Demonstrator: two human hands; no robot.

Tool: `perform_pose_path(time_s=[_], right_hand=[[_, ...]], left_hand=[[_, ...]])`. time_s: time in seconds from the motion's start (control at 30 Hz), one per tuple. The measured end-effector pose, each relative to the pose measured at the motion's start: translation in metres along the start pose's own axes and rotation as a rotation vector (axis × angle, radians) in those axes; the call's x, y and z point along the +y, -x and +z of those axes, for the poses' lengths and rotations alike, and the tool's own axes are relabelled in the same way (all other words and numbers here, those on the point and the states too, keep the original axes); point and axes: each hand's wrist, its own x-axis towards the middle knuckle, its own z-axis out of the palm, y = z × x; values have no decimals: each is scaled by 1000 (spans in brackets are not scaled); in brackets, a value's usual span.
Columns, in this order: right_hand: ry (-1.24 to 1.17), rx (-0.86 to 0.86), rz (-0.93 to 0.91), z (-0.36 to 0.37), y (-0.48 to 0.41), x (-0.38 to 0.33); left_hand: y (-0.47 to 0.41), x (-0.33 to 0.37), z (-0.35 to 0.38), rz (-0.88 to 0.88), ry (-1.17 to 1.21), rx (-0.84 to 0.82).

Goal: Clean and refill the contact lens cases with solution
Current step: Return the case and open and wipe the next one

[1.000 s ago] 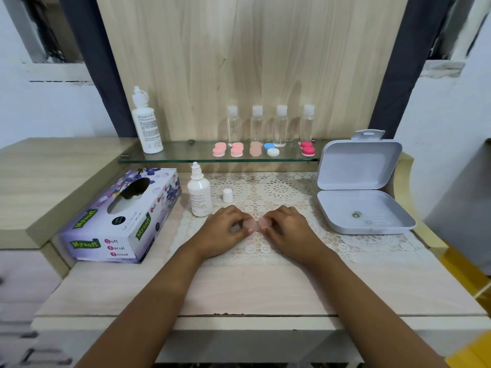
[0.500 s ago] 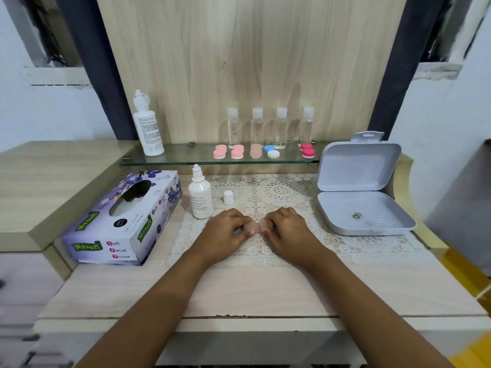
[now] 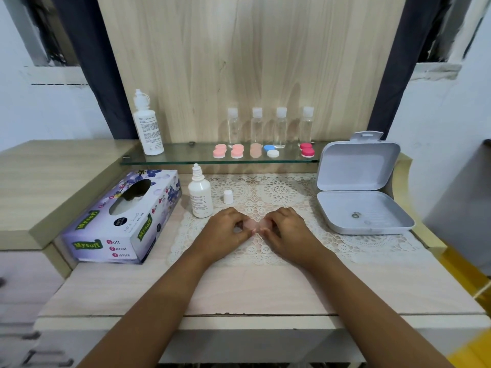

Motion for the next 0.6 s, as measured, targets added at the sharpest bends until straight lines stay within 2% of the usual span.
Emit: perform_pose_path(time_s=[0.23,0.6], right_hand=[[-15,4,22,0,1,-1],[-2,3,12,0,0,0]], left_hand=[[2,-1,0,8,-42,-83],[-1,-3,0,-23,59,-62]])
